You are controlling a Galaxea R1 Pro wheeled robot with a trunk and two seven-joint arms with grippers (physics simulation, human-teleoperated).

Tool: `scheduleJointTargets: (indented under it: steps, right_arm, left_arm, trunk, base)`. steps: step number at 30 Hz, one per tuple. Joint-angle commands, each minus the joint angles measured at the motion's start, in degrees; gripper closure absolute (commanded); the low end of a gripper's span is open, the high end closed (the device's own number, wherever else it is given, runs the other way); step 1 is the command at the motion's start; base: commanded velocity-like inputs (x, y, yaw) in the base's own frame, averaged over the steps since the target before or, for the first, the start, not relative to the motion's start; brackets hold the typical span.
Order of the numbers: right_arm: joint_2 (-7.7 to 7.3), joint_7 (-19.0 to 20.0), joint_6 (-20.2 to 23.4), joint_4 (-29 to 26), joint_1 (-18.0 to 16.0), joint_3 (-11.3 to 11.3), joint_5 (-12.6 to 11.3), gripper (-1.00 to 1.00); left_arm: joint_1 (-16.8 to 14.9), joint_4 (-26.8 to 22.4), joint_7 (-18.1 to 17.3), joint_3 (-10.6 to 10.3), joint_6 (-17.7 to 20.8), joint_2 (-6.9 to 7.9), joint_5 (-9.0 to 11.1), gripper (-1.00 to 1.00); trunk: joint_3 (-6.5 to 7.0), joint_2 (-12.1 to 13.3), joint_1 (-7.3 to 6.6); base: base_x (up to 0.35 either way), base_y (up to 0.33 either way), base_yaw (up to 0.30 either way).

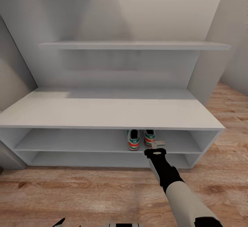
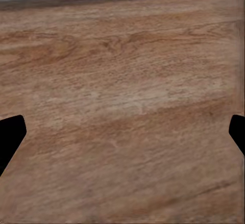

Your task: Pick up the two gym shoes and the two sandals from the corridor floor and place them onto the hallstand (shoe rack) in the corridor, making sure they are on the rack and not on the floor. Arrange them so the two gym shoes are next to each other and the two sandals are next to each other.

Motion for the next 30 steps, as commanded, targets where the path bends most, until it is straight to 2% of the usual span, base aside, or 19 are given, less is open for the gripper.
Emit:
scheduleJointTargets:
  steps: [1, 20, 25, 28, 29, 30]
  right_arm:
    - [0.05, 0.09, 0.42, -0.08, -0.02, -0.16, 0.61, -1.00]
    - [0.05, 0.09, 0.33, 0.20, 0.00, -0.12, 0.66, -1.00]
    - [0.05, 0.09, 0.31, 0.59, 0.08, -0.08, 0.66, -1.00]
    - [0.05, 0.13, 0.12, 2.21, 0.19, -0.07, 0.66, -1.00]
    - [0.05, 0.22, -1.93, 7.42, 0.55, -0.09, 0.61, -1.00]
    - [0.05, 0.27, -2.88, 8.60, 0.68, -0.09, 0.57, -1.00]
  left_arm:
    - [-0.04, 0.00, -0.37, 0.41, -0.22, -0.05, -0.44, -1.00]
    - [-0.04, 0.02, -0.37, 0.41, -0.17, -0.08, -0.44, -1.00]
    - [-0.04, 0.05, -0.33, 0.41, -0.08, -0.12, -0.44, -1.00]
    - [-0.04, 0.08, -0.30, 0.43, -0.01, -0.13, -0.42, -1.00]
    - [-0.04, 1.15, -0.28, 0.53, -0.19, -0.16, -0.37, -1.00]
    - [-0.04, 1.47, -0.28, 0.58, -0.25, -0.19, -0.39, -1.00]
  trunk:
    - [-0.04, -0.02, -0.05]
    - [-0.04, -0.02, -0.05]
    - [-0.04, -0.02, -0.05]
    - [-0.04, -0.02, -0.05]
    - [-0.04, -0.02, -0.05]
    - [-0.04, -0.02, -0.05]
  base:
    - [-0.336, 0.000, 0.000]
    - [-0.335, 0.000, 0.000]
    - [-0.139, 0.000, 0.000]
    - [-0.035, 0.000, 0.000]
    - [-0.007, 0.000, 0.000]
    - [-0.006, 0.000, 0.000]
